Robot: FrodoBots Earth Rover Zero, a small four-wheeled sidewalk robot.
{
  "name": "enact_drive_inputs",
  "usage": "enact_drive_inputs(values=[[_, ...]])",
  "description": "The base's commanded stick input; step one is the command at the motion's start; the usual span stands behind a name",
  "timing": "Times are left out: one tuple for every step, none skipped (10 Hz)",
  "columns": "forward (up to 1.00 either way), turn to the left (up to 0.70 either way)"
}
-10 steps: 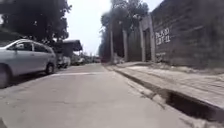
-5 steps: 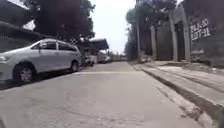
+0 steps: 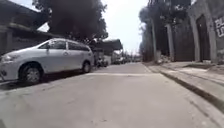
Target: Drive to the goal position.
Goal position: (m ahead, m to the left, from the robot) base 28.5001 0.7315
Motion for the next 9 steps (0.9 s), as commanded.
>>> enact_drive_inputs(values=[[1.00, -0.40], [1.00, -0.40], [1.00, -0.40], [1.00, -0.40], [1.00, -0.19], [1.00, 0.00], [1.00, 0.00], [1.00, 0.00], [1.00, 0.00]])
